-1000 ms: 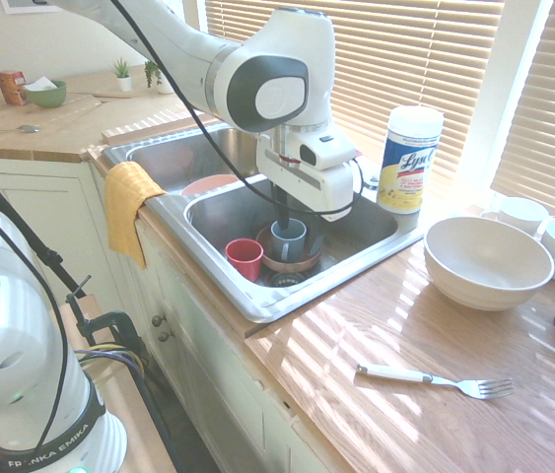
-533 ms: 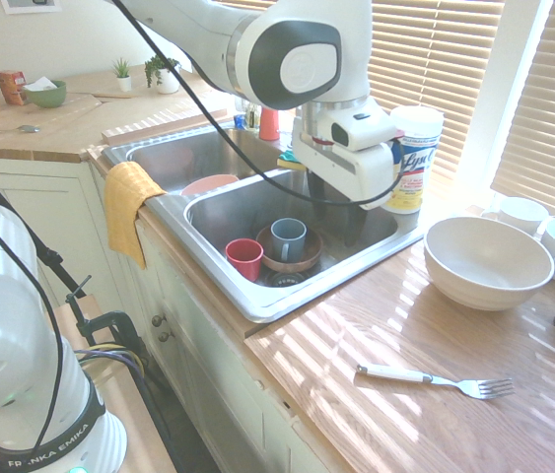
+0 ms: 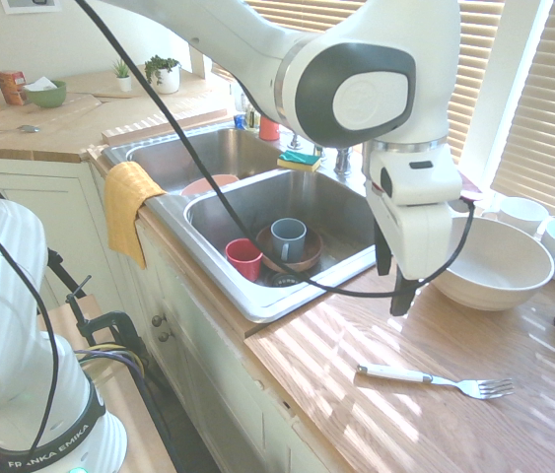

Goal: Put the fork into the sink

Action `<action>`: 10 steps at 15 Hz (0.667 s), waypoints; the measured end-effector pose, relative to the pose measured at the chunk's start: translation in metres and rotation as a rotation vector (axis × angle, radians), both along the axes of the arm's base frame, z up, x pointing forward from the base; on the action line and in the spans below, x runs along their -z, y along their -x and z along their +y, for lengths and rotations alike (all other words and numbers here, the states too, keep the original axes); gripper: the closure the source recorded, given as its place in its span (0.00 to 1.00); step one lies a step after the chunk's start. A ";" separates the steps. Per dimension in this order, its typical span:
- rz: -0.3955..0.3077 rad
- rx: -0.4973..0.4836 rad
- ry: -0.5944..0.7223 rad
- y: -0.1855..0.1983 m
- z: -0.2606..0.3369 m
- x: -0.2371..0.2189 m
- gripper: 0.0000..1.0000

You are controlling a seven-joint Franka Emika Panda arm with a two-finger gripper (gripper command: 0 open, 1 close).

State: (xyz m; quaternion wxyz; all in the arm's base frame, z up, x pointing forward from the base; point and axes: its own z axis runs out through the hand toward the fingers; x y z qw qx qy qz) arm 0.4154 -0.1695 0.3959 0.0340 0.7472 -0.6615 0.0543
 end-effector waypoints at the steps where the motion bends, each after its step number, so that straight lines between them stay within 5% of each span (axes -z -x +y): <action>1: 0.010 0.026 -0.010 0.002 -0.005 0.010 0.00; 7: 0.034 0.113 -0.037 0.021 -0.033 0.064 0.00; 8: 0.023 0.111 -0.035 0.022 -0.034 0.069 1.00; 10: 0.009 0.111 -0.037 0.023 -0.034 0.075 1.00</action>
